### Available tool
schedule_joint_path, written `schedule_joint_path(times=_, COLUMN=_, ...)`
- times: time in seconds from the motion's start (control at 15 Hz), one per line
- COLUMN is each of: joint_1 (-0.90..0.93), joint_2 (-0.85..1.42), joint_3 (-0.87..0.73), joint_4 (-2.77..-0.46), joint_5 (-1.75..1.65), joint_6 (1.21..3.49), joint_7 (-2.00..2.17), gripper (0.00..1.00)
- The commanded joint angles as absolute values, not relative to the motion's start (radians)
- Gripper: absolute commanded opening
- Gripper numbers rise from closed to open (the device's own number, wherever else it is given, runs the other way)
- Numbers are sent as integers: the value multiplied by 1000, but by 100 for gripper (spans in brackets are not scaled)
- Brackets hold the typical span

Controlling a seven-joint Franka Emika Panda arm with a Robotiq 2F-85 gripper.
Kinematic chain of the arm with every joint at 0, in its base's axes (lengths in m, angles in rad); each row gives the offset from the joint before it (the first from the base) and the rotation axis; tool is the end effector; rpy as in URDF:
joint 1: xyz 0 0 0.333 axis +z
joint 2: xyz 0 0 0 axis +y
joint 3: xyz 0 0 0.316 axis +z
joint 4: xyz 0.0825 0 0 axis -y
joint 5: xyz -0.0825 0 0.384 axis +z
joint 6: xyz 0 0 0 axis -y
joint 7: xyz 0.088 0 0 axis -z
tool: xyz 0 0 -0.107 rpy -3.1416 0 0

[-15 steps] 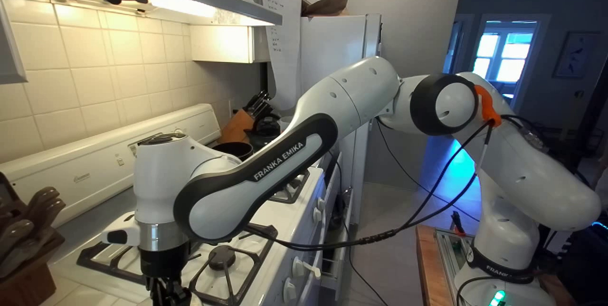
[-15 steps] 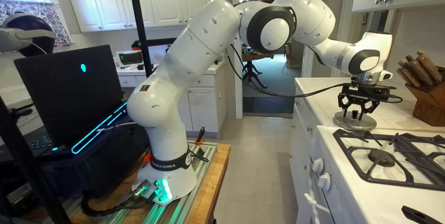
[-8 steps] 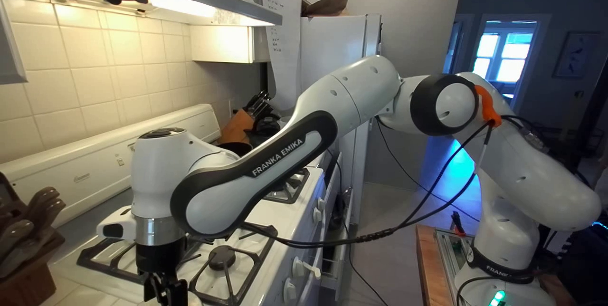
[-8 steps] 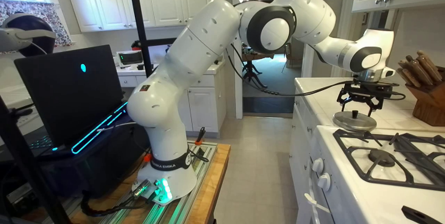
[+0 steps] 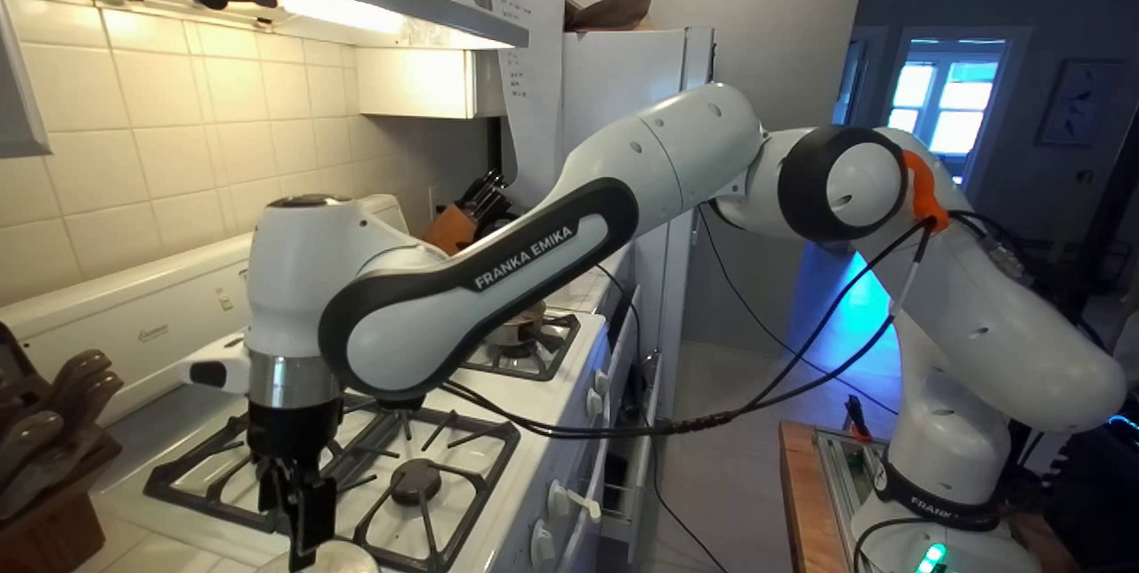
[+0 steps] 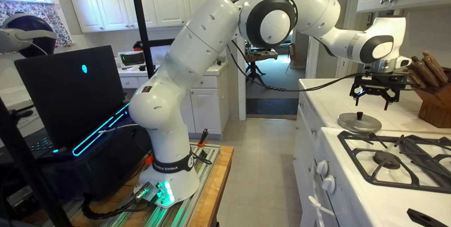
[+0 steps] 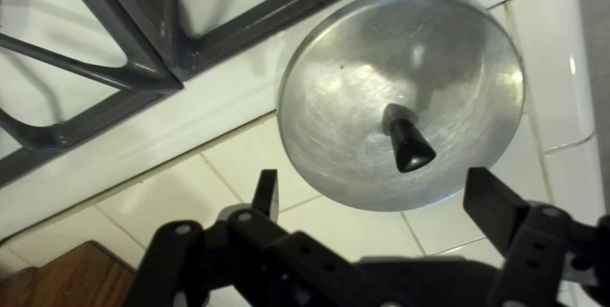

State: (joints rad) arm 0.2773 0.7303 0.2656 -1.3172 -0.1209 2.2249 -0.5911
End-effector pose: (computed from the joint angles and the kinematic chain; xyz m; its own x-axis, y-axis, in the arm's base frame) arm 0.6742 0.3442 0.3336 0.4258 0.8817 0.2034 0.8941 -0.4445 0.0554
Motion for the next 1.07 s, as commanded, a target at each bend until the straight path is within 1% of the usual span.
schedule_joint_path(times=0.0, joint_1=281, joint_2=614, joint_3=205, joint_4=-1417, joint_5=-144, joint_6=2220, joint_7=-459, gripper=100)
schedule_joint_path(times=0.53, joint_1=255, joint_2=430, joint_3=108, joint_4=-1621, joint_5=-142, joint_6=2131, joint_7=-123, gripper=100)
schedule_joint_path(times=1.0, joint_1=206, joint_2=268, joint_3=61, joint_4=-1849, joint_5=-125, joint_6=2250, joint_7=154, gripper=100)
